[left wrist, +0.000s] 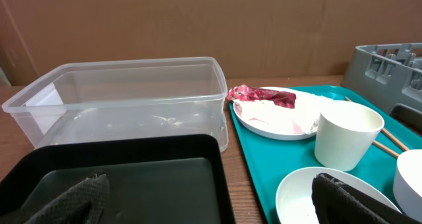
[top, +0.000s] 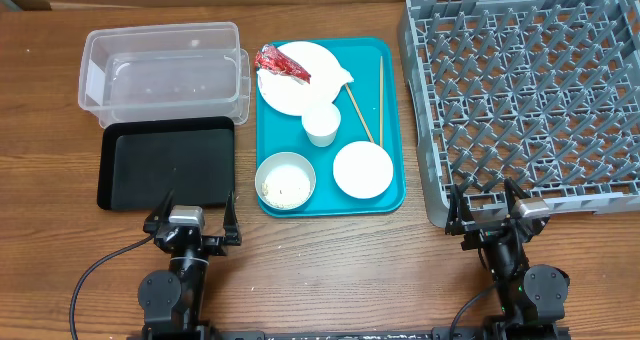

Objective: Sort waste into correct bins and load items into the dishwasher

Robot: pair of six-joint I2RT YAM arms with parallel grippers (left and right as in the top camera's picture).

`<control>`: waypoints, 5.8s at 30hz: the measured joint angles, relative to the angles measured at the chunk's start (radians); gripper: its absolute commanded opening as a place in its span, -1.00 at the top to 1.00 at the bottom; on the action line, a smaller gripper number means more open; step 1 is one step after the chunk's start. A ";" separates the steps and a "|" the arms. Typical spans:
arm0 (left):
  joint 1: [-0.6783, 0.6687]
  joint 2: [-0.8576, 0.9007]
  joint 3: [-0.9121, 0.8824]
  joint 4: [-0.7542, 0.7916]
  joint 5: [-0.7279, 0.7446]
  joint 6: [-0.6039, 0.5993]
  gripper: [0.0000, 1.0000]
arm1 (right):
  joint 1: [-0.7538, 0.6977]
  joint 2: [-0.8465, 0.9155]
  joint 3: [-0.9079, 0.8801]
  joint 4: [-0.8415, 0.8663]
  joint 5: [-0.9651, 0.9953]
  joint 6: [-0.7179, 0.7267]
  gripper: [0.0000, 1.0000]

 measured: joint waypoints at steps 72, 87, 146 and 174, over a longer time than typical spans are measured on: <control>0.000 0.250 0.331 -0.076 0.063 -0.002 -0.99 | 0.000 0.000 0.000 0.000 0.000 0.000 -1.00; -0.013 0.916 0.993 -0.597 0.081 0.026 -1.00 | 0.000 0.000 0.000 0.000 0.000 0.000 -1.00; -0.383 2.344 1.900 -0.574 -0.195 -0.415 -0.57 | 0.000 0.000 0.000 0.000 0.000 0.000 -1.00; -0.383 2.388 2.316 -1.074 -0.154 -0.416 0.92 | 0.000 0.000 0.000 0.000 0.000 0.000 -1.00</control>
